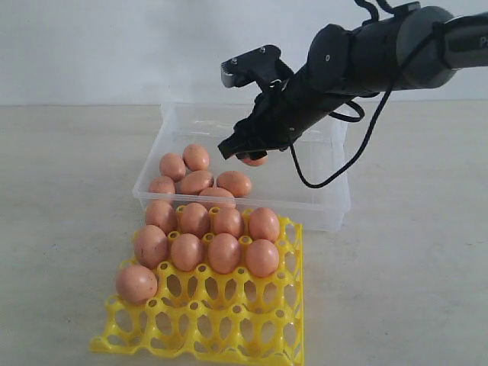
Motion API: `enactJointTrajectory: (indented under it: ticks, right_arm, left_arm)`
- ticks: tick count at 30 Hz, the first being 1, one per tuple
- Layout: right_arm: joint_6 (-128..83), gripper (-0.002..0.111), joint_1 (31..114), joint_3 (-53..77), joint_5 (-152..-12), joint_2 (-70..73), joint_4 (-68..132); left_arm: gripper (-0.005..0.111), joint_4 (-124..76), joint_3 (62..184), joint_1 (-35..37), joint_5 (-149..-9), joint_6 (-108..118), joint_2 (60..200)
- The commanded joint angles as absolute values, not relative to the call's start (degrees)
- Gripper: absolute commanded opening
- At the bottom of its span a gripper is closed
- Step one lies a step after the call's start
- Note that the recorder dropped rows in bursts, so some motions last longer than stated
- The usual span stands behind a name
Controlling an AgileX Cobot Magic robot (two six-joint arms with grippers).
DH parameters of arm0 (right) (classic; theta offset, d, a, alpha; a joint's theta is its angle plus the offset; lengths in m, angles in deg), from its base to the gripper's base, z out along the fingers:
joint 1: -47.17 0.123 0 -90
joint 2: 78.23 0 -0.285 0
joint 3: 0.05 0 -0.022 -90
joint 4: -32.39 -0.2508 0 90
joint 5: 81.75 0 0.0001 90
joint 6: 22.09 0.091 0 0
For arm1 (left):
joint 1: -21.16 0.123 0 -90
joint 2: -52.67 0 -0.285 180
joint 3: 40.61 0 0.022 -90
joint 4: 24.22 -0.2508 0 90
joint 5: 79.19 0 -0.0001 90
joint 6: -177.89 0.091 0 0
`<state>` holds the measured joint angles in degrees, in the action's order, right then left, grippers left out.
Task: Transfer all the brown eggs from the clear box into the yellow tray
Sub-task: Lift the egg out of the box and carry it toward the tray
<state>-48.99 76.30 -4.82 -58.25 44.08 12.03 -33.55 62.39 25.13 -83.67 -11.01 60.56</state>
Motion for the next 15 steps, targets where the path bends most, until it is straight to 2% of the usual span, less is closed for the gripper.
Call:
enactJointTrajectory:
  ticks: [1,9,15]
  right_arm:
    - [-48.96,0.000,76.30,-1.21,-63.24,41.69,11.34]
    - [-48.96,0.000,76.39,8.44,-81.40,37.47,0.24]
    - [-49.42,0.000,76.39,16.13,-85.48,31.58,0.77]
  left_arm:
    - [0.022,-33.65,62.17,24.62,-83.55,-11.27,60.45]
    - [0.022,-33.65,62.17,24.62,-83.55,-11.27,60.45]
    - [0.022,-33.65,62.17,24.62,-83.55,-11.27,60.45]
